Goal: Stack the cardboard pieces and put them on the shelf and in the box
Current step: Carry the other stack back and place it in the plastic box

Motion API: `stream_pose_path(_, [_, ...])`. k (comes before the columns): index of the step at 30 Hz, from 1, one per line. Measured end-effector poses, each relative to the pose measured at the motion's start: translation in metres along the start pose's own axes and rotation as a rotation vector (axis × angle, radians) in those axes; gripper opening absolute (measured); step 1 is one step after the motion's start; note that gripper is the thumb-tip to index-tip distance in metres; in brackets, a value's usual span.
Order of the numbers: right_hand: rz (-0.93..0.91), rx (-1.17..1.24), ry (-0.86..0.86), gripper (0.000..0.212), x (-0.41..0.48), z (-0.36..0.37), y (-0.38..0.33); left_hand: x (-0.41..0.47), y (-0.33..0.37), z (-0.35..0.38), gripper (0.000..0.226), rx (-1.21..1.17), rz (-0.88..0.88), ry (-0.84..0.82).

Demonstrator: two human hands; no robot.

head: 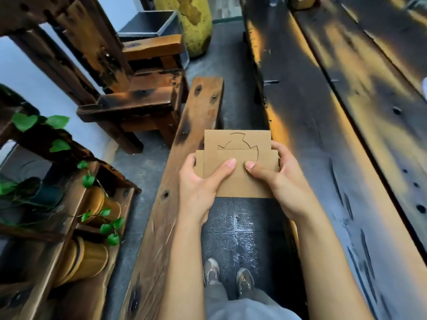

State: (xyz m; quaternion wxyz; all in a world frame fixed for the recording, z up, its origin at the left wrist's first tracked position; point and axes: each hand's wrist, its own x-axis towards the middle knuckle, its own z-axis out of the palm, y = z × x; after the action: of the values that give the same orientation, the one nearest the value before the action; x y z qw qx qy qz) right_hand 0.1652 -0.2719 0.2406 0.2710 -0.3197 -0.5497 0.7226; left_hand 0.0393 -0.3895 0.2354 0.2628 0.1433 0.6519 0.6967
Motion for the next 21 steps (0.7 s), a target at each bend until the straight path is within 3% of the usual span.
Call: stream_pose_path(21, [-0.038, 0.085, 0.566, 0.066, -0.008, -0.069, -0.007, 0.062, -0.020, 0.112, 0.054, 0.103, -0.097, -0.573])
